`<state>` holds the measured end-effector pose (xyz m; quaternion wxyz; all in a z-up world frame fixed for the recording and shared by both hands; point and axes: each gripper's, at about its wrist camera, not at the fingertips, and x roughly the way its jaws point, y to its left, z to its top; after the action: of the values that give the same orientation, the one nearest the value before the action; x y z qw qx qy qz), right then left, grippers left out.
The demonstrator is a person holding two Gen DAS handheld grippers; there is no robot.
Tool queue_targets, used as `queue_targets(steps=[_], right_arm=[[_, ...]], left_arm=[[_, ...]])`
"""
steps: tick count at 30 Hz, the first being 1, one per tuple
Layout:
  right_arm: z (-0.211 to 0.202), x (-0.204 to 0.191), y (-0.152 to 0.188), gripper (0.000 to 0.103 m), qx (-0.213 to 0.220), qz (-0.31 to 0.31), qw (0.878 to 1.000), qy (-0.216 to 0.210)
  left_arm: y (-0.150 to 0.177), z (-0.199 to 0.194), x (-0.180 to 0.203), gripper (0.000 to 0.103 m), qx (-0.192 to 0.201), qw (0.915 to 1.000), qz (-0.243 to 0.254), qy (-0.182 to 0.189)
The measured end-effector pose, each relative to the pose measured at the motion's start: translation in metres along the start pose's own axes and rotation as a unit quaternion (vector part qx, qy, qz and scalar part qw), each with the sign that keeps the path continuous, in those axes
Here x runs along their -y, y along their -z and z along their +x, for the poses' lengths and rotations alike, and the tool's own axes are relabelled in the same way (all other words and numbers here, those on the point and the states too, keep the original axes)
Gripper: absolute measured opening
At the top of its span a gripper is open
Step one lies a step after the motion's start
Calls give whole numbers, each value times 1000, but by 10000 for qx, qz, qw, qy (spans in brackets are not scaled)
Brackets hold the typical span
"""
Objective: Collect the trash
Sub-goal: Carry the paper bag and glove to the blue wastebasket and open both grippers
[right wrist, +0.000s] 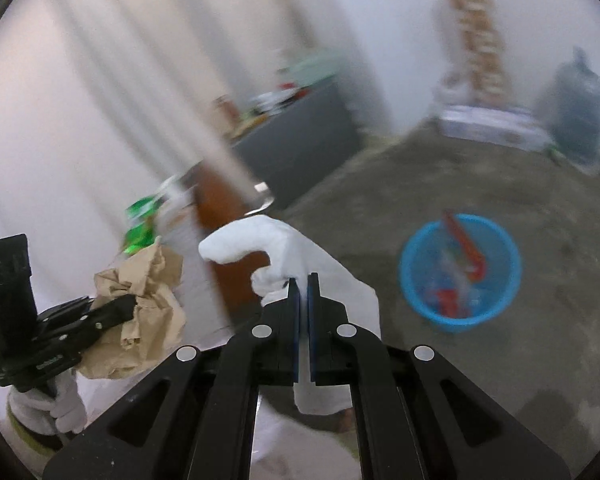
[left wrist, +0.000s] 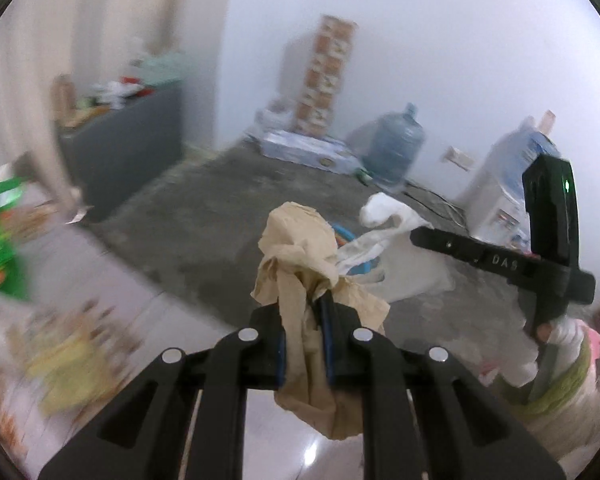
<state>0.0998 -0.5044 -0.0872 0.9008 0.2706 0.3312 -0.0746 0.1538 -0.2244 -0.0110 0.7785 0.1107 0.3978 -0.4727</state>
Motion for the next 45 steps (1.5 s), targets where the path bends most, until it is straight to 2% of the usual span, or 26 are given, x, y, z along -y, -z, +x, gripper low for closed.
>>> queue_targets(steps=[3, 6, 11, 14, 18, 22, 25, 30, 31, 33, 35, 37, 40, 45], right_arm=[[18, 34, -7, 2, -46, 272, 9992, 286], [55, 62, -12, 2, -251, 520, 9973, 452], [135, 108, -21, 2, -704, 879, 9918, 612], [184, 139, -23, 2, -1015, 990, 9866, 804], [233, 190, -17, 2, -1419, 1321, 9751, 1078], [260, 241, -9, 2, -1506, 1696, 9608, 1594], [268, 267, -3, 3, -1526, 1888, 9511, 1909], [279, 280, 2, 6, -1629, 2008, 9455, 1976], [281, 280, 2, 6, -1648, 2016, 9454, 1962], [280, 283, 6, 8, -1664, 2056, 9450, 1926], [279, 284, 9, 17, -1685, 2137, 9445, 1839], [278, 288, 11, 24, -1649, 2229, 9457, 1694], [273, 290, 10, 41, -1557, 2345, 9487, 1438], [267, 290, 0, 47, -1443, 2465, 9516, 1132]], left_arm=[[-27, 54, 6, 13, -367, 9990, 37, 240], [-42, 101, 4, 13, -719, 9969, -23, 304], [-63, 195, -10, 13, -1355, 9893, -277, 458], [-73, 254, -17, 13, -1752, 9828, -392, 430], [-78, 326, -21, 13, -2168, 9745, -406, 404], [-70, 378, -24, 13, -2432, 9678, -491, 420], [-63, 405, -24, 14, -2564, 9647, -454, 387], [-61, 435, -17, 15, -2706, 9623, -153, 243], [-61, 439, -17, 17, -2717, 9619, -143, 249], [-60, 446, -17, 29, -2784, 9599, -190, 268], [-61, 449, -17, 48, -2787, 9597, -270, 231], [-62, 449, -18, 55, -2742, 9607, -408, 162], [-65, 447, -22, 59, -2699, 9607, -624, 170], [-78, 432, -20, 60, -2516, 9653, -676, 174]])
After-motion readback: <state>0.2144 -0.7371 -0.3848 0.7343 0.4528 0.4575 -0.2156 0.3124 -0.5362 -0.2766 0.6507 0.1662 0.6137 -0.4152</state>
